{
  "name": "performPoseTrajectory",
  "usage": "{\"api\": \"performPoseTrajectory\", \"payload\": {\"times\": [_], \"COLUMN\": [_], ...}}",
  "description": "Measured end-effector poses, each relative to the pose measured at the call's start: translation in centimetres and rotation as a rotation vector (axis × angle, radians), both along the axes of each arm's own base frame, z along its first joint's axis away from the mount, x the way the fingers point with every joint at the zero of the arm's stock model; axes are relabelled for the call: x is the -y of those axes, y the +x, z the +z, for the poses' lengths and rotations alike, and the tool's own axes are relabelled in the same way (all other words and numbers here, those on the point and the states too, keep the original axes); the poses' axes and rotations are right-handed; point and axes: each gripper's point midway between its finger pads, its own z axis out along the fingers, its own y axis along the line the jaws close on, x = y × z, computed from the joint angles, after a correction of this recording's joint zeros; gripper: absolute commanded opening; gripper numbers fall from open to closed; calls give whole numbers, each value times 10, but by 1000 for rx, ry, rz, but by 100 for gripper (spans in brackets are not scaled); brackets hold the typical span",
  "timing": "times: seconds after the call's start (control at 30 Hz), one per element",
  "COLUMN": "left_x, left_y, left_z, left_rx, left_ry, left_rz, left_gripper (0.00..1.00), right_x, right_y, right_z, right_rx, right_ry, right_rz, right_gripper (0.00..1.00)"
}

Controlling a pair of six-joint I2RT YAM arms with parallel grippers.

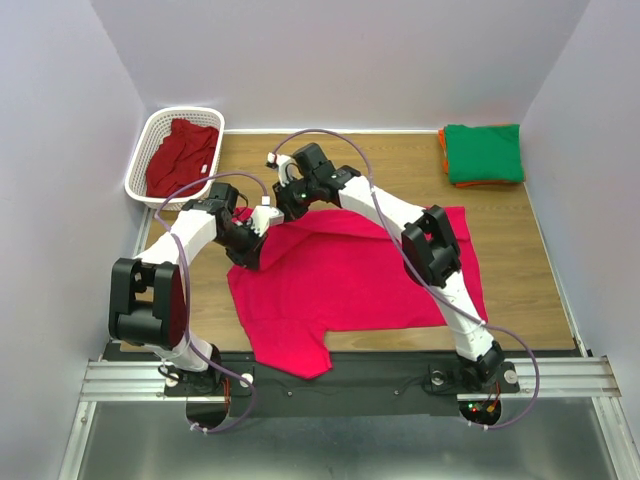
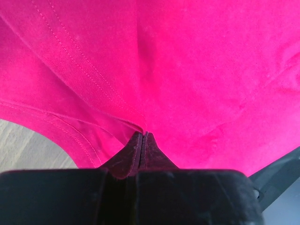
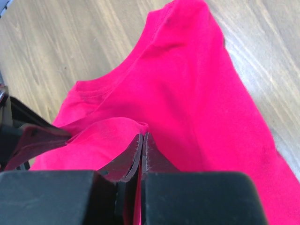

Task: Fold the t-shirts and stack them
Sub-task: Fold the tshirt

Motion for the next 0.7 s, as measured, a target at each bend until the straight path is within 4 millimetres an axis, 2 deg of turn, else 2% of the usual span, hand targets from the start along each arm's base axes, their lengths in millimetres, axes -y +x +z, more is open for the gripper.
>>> {"api": "performPoseTrajectory", "payload": {"times": [0.1,0.3,0.43,0.53,0.7], "left_x": [-1,-3,-4,-5,-7], "left_y": [-3,-11,-15,-19,-27], "left_z": [1,6,15,19,20], "left_rx": [-8,-22,-10,-9,-28], "left_ry": [6,12,13,14,18], "left_rz": [-4,-25,-39,-47,-62], "left_gripper": [0,0,0,0,0], "right_x": [4,16,21,23,24], "right_y": [-6,-22,-31,-36,-42], "right_z": [2,-15,-19,-14,7], "right_rx": [-10,-61,-88,-92,-83], "right_ry": [-3,-38,-48,-42,-7], "right_rz": [5,13,23,31,52], "right_gripper": [1,0,1,1,1]}}
